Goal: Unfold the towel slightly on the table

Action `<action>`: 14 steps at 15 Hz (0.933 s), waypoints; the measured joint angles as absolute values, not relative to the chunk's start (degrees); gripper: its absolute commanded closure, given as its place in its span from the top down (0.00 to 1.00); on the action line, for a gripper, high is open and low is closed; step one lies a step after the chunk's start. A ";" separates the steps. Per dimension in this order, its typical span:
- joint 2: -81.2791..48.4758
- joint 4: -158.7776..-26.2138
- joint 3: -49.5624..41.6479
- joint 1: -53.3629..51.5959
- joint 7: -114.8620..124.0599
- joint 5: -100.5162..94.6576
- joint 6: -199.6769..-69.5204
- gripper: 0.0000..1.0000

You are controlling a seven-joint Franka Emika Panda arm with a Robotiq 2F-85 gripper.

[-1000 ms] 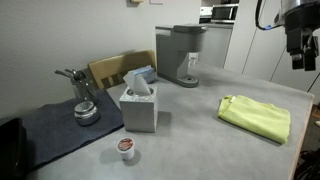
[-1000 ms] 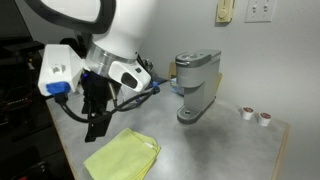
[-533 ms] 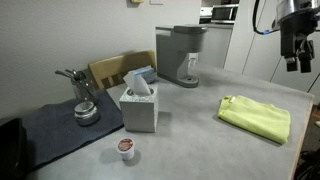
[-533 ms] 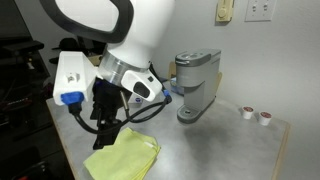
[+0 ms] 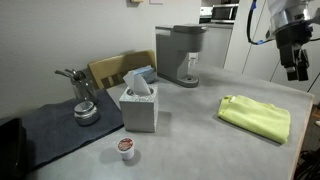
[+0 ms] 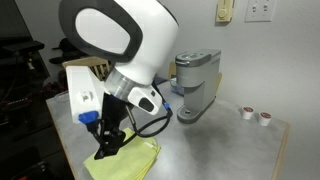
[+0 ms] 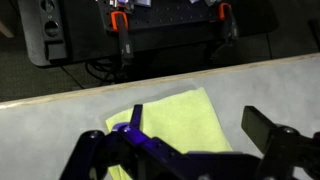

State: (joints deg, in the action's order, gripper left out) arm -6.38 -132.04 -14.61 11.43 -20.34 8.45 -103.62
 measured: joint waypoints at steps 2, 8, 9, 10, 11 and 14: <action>-10.31 -130.65 -14.50 11.59 -23.79 7.76 -103.57 1.00; -21.90 -122.60 -12.82 13.25 -33.76 -0.57 -99.97 1.00; -23.46 -120.84 -12.45 13.72 -34.74 -0.92 -98.54 1.00; -24.70 -119.32 -12.18 14.11 -35.39 -0.97 -97.54 1.00; -25.54 -118.30 -12.13 14.28 -35.69 -0.98 -96.92 1.00; -26.12 -117.43 -12.10 14.40 -35.93 -0.98 -96.43 1.00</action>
